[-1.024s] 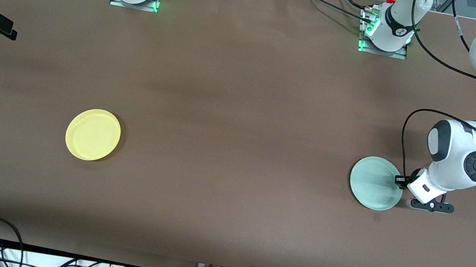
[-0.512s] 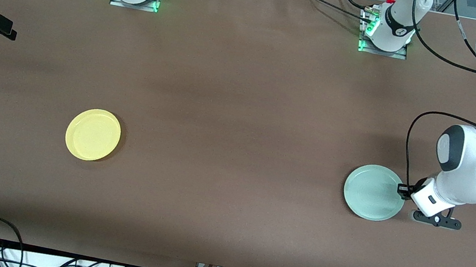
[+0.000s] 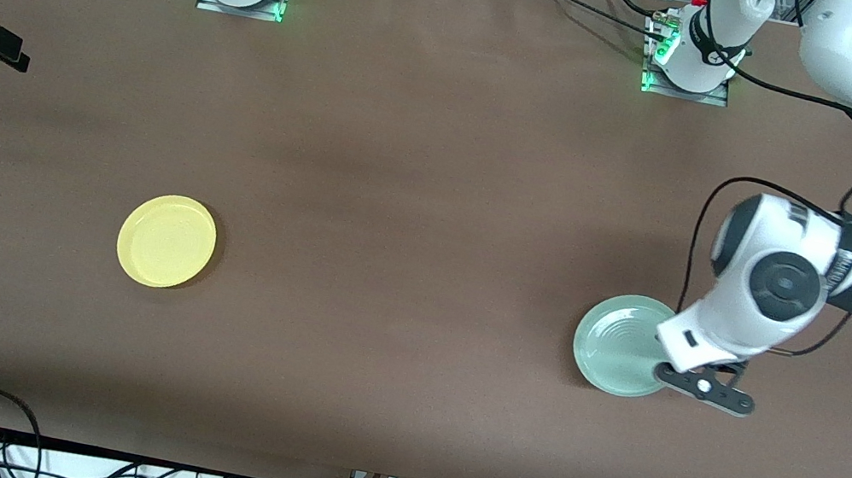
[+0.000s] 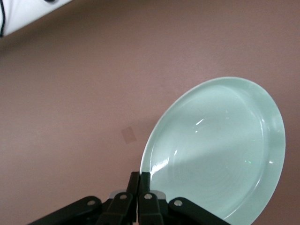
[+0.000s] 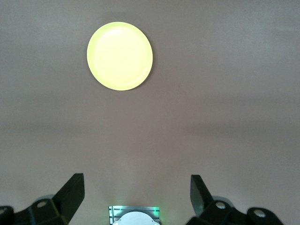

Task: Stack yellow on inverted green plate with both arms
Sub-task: 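Lift the green plate with the left gripper toward the table middle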

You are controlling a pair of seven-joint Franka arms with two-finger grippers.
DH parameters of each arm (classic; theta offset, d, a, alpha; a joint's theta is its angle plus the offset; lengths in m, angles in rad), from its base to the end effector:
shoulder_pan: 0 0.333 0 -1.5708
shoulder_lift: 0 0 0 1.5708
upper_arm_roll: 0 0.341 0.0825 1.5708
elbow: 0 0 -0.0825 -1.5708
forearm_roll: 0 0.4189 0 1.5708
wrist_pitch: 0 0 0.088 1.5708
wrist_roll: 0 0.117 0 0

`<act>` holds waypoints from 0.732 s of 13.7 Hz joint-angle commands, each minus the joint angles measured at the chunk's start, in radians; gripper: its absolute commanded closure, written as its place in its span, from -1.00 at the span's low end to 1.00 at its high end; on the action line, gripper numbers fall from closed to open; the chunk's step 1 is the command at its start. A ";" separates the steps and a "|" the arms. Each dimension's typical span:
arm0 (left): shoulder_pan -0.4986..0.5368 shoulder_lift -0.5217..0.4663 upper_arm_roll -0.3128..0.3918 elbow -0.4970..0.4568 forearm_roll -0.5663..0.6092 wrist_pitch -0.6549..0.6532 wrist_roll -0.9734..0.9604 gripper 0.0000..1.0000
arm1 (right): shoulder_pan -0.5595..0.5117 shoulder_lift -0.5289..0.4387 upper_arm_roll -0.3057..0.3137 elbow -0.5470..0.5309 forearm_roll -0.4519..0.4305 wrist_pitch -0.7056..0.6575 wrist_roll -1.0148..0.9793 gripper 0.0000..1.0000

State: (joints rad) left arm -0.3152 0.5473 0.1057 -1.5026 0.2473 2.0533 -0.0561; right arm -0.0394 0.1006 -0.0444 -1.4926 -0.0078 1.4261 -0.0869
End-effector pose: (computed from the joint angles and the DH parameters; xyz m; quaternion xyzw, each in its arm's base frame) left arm 0.7313 -0.1524 0.3490 -0.9807 0.1401 -0.0205 0.1351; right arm 0.6022 -0.0502 0.6071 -0.9965 -0.0012 0.0836 0.0010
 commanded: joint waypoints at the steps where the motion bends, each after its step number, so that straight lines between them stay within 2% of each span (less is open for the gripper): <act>1: -0.092 0.017 0.016 0.103 0.110 -0.096 -0.135 1.00 | -0.007 0.005 0.005 0.012 -0.008 -0.001 0.007 -1.00; 5: -0.253 0.029 0.019 0.159 0.231 -0.151 -0.255 1.00 | -0.007 0.005 0.005 0.012 -0.008 -0.001 0.009 -1.00; 8: -0.385 0.045 0.017 0.160 0.479 -0.218 -0.394 1.00 | -0.007 0.005 0.005 0.012 -0.008 -0.001 0.009 -1.00; 10: -0.479 0.080 0.019 0.162 0.546 -0.313 -0.494 1.00 | -0.007 0.005 0.005 0.012 -0.008 -0.001 0.009 -1.00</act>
State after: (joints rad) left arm -0.7147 0.5721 0.1041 -1.3863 0.7200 1.8232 -0.4741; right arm -0.0398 0.1006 -0.0448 -1.4926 -0.0078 1.4270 -0.0868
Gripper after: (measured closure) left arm 0.974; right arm 0.000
